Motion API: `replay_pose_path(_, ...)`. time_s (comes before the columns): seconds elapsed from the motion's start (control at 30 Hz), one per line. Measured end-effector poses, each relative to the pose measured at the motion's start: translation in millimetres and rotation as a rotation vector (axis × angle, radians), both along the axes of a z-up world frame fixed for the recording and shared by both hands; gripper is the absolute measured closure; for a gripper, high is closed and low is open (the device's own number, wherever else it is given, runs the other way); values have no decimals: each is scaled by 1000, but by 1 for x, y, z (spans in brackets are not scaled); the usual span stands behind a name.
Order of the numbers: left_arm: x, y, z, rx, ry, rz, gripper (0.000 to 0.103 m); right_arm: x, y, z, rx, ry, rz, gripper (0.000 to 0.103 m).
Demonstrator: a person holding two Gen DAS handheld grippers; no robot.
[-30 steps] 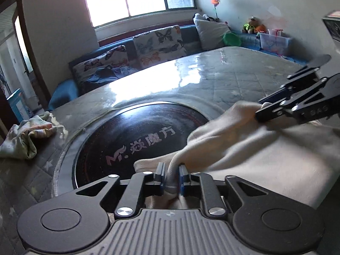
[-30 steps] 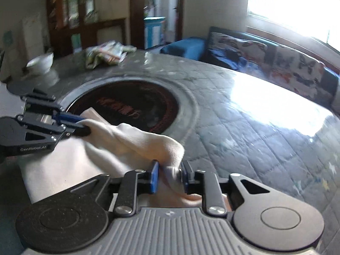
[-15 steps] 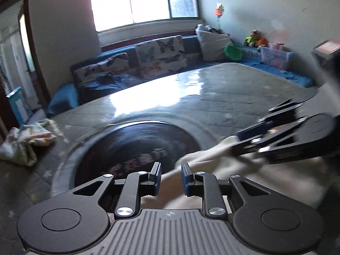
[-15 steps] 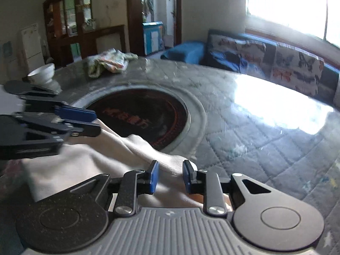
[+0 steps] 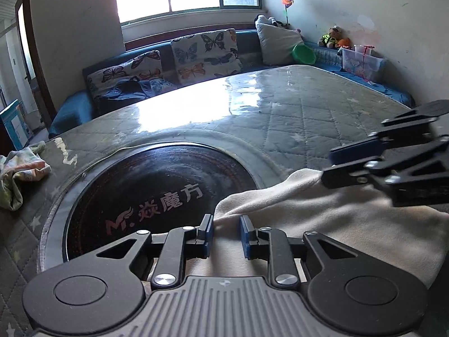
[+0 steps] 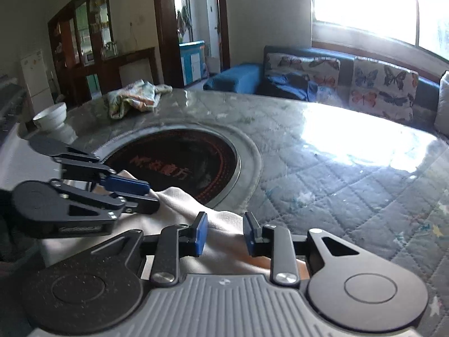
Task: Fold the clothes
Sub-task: 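Lift the hem with both grippers and fold it toward the collar, then lay the folded hem onto the collar and open both grippers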
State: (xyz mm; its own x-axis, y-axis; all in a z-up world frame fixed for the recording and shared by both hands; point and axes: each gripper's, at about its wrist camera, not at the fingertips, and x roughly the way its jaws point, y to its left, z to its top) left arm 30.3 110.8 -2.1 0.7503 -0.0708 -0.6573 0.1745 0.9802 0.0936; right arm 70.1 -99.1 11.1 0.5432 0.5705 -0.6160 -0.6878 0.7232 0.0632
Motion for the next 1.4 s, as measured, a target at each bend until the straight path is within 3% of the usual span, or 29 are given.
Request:
replay_pose_path(0.13, -2, -3, -1, 12, -8, 0, 79, -14, -11, -2, -9, 1, 6, 77)
replay_pose_path(0.27, -4, -4, -2, 11, -4, 7, 79, -11, -25, -12, -18, 23, -61, 83)
replay_pose_path(0.57, -4, -6, -1, 18, -4, 17, 78, -11, -40, -13, -36, 2, -118, 83)
replay_pose_path(0.8, -4, -7, 0, 22, -6, 23, 76, -3, -22, 1, 13, -26, -76, 83)
replay_pose_path(1.03, -7, -4, 4, 4, -15, 30, 68, 18, 2, -14, -58, -4, -73, 83)
replay_pose_path(1.13, -15, -5, 12, -12, -38, 25, 67, 8, -9, -4, -30, -35, -79, 82)
replay_pose_path(1.2, -22, -8, 18, -26, -55, 11, 67, -3, -19, 4, -13, -66, -83, 74)
replay_pose_path(1.27, -31, -16, 23, -38, -69, -15, 66, -15, -34, 7, -19, -79, -91, 73)
replay_pose_path(1.4, -52, -33, 24, -60, -71, -66, 66, -27, -51, 2, -24, -41, -93, 73)
